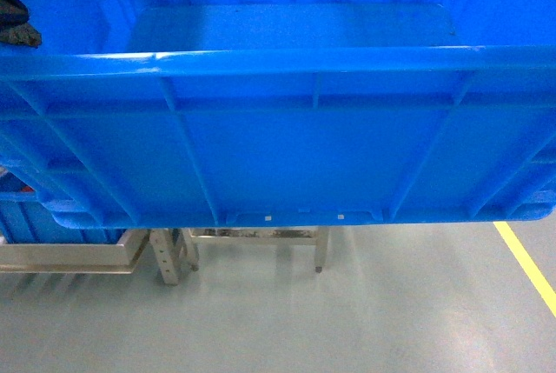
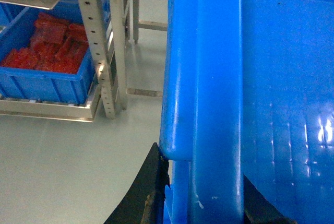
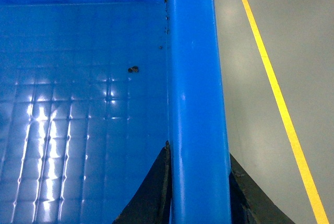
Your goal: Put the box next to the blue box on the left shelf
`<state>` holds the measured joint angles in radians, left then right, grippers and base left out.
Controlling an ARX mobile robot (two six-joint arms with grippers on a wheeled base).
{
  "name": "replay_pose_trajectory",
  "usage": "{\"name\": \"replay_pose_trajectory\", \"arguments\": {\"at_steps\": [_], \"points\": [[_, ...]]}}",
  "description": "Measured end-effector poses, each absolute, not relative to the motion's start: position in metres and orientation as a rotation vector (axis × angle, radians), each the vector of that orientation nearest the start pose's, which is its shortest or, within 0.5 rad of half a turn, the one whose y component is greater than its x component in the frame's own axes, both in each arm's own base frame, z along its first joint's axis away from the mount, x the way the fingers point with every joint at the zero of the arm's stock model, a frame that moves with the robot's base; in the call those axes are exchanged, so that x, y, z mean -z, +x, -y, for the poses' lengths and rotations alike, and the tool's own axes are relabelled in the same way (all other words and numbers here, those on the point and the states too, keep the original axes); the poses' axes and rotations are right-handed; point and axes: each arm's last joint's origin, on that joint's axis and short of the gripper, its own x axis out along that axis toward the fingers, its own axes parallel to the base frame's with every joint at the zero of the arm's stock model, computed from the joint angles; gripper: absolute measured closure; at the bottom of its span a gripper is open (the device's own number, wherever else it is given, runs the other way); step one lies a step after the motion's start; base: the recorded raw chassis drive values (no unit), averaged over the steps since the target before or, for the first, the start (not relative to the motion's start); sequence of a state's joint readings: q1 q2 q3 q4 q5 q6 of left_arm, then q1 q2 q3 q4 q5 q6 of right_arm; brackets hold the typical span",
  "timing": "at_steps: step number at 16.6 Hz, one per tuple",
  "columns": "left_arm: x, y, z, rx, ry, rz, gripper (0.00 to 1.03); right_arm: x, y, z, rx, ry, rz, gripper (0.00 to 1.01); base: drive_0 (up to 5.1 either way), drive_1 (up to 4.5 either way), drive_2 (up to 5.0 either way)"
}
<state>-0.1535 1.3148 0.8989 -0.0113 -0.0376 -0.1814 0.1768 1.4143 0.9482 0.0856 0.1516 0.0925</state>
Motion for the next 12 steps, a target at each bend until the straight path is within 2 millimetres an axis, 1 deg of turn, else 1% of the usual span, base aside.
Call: {"name": "replay_pose_trajectory", "arguments": {"at_steps": [3, 5, 12], "points": [[-0.275, 0.2863, 0.0432, 0.076, -0.138, -0.432, 0.86, -0.2723, 0.3101, -0.051, -0.008, 0.03, -0.373, 0.82, -4.9, 2.46, 2.5], [-0.2749, 0.2863, 0.0432, 0.075, -0.137, -0.433, 0.86, -0.272, 0.3101, -0.051, -0.008, 0.029, -0.375, 0.82, -5.0, 1.45, 3.3], [-0.2748, 0.2863, 0.0432, 0.075, -0.138, -0.434, 0.86, -0.2721, 0.3101, -0.051, -0.009, 0.03, -0.375, 0.82, -4.7, 0.97, 3.8]]}}
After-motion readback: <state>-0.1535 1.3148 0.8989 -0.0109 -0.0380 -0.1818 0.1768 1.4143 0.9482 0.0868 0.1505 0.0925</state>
